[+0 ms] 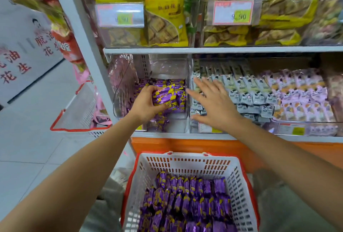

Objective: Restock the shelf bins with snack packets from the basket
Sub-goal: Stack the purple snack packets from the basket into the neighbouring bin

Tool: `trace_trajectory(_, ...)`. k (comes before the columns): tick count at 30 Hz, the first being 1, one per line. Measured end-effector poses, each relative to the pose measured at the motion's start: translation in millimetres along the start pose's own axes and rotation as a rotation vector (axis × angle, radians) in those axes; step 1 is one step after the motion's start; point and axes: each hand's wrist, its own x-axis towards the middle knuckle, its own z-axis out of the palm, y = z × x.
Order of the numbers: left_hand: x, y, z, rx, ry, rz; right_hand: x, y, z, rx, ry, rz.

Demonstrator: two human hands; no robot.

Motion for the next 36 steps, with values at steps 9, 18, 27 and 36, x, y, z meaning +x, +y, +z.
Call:
trace_trajectory(9,34.2,-21.4,22.5,0.103,-0.264,0.018,2.5,4.7,22.2,-0.031,0.124,-0.012)
trace_trajectory(18,36.3,-21.3,30.0,0.057,-0.273,-0.059,0.4,5.5,25.8,-0.006,0.157,-0.012)
trace_trajectory(27,39.0,-19.8,33.3,0.164,-0.380,-0.043,0.9,3.8,26.9,0.005,0.165,-0.006)
trace_trajectory(36,46.0,-18.9,46.0,0.503,-0.344,-0.004,0.0,3.9,26.5,0.008,0.139,0.001)
